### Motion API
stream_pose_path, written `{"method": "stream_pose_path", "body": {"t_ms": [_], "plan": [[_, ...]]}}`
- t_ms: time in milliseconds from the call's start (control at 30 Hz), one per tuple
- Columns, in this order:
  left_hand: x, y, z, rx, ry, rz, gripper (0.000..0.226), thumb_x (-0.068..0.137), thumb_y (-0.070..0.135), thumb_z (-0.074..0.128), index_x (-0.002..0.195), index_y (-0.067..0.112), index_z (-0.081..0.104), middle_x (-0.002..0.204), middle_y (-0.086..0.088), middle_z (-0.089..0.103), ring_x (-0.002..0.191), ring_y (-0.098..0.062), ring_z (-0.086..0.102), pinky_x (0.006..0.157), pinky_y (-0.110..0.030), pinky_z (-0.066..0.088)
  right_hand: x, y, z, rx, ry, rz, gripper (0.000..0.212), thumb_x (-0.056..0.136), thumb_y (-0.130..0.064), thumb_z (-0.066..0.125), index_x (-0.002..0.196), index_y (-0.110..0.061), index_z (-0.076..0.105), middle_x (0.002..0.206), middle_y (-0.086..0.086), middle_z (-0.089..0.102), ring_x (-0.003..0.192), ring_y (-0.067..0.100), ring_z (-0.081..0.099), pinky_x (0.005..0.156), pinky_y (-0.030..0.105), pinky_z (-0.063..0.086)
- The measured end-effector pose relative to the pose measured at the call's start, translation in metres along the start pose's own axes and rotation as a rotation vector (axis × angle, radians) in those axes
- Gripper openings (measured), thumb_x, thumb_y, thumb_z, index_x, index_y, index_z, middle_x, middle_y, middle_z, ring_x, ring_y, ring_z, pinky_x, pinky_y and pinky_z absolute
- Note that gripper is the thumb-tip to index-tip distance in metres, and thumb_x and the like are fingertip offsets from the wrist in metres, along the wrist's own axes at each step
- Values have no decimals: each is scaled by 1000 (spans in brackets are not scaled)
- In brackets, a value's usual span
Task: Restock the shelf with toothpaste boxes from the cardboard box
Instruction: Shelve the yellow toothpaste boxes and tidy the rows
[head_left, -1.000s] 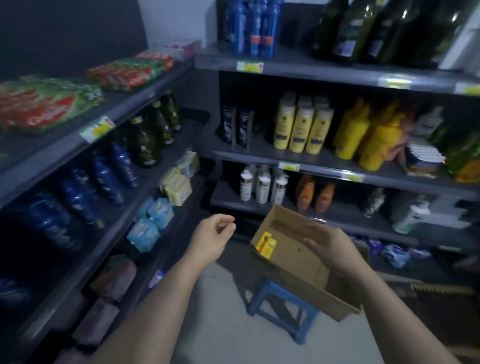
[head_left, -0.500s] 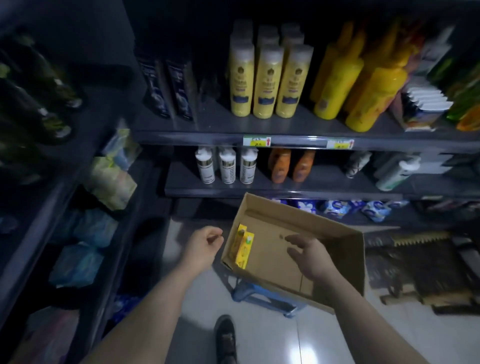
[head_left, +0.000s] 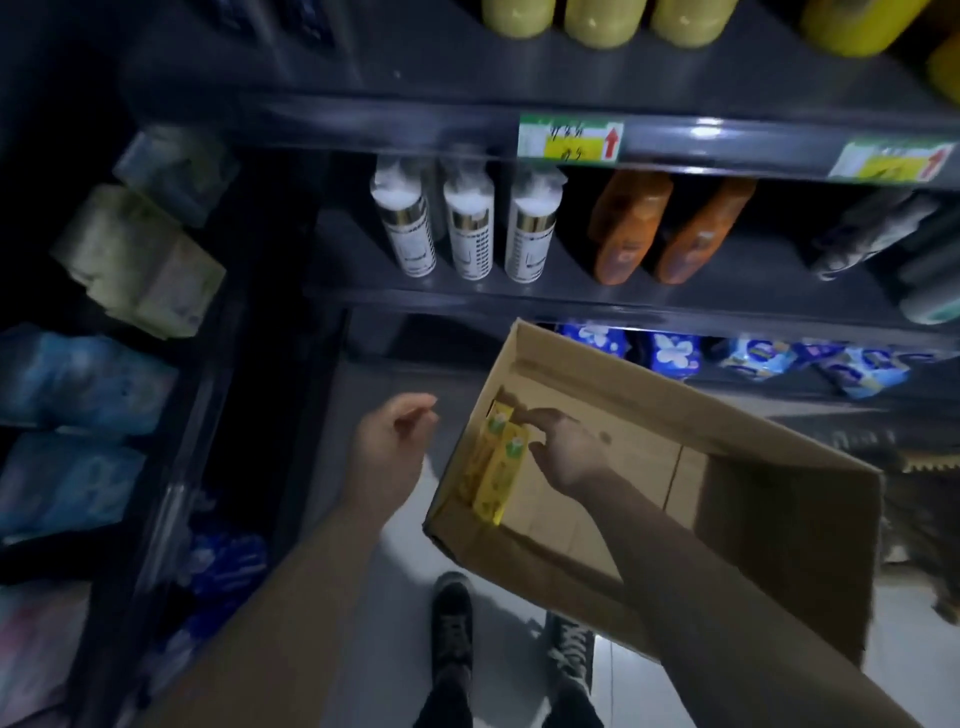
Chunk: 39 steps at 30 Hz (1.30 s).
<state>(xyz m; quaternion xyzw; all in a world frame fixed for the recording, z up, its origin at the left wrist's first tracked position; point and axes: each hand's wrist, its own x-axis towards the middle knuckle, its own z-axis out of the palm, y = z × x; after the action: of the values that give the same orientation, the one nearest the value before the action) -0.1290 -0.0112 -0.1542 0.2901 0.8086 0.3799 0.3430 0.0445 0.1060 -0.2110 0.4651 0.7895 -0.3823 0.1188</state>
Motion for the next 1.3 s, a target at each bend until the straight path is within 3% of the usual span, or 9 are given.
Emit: {"method": "stream_pose_path", "body": {"t_ms": [133,233,367,467,567,733,933,1133,1300], "plan": [[5,-12,13,-13,38,-7,17,93,6,59,108,9,66,89,7,64,82,-5,61,72,-6,46,35,12,24,-65,-94,-64,44,96,-11,50,135,-29,51,144,1,45,122,23,50,98,28,42],[5,-15,21,-70,83,-43,17,93,8,59,108,13,65,91,12,64,80,6,61,72,-3,45,50,18,31,-85,-106,-96,41,96,-13,47,135,-26,52,141,1,47,110,21,55,84,26,45],[-3,-11,30,-143,125,-65,15,93,6,58,105,12,65,89,10,65,75,10,60,74,-7,47,56,28,23,-161,-105,-82,24,94,-16,50,112,-16,67,114,8,63,104,27,59,79,30,44],[-11,-1,38,-115,152,-37,15,94,8,58,106,12,66,90,12,66,79,8,61,75,-9,48,44,42,4,-166,-62,-107,16,91,-22,57,97,-21,71,104,5,67,95,25,63,78,30,49],[-20,12,53,-74,115,-45,16,95,16,58,107,19,67,93,13,68,86,3,63,72,-10,48,26,59,-20,-131,-21,-66,11,89,-19,63,95,-19,72,102,5,68,93,23,64,80,30,50],[-24,10,94,57,-82,-109,37,97,15,52,134,20,54,127,2,60,119,-16,55,102,-31,44,6,92,-47,-49,58,-41,12,87,-20,68,93,-29,71,102,-5,70,92,13,64,84,29,51],[-4,-17,136,305,-143,-211,59,98,19,47,152,17,22,148,-7,40,133,-27,41,107,-37,35,-5,127,-50,-1,79,-30,15,86,-20,69,91,-34,70,100,-11,69,92,7,63,85,28,52],[3,-28,172,378,-14,-186,66,97,12,46,153,13,11,159,-5,15,143,-24,25,112,-32,27,-11,144,-46,149,128,-45,22,84,-16,71,82,-37,65,97,-14,67,91,2,61,85,21,47],[13,-35,180,473,122,-158,66,87,5,58,146,15,29,146,-13,31,130,-32,38,106,-41,33,-13,155,-48,173,123,-41,19,85,-17,71,83,-36,66,95,-15,67,91,3,62,86,23,49]]}}
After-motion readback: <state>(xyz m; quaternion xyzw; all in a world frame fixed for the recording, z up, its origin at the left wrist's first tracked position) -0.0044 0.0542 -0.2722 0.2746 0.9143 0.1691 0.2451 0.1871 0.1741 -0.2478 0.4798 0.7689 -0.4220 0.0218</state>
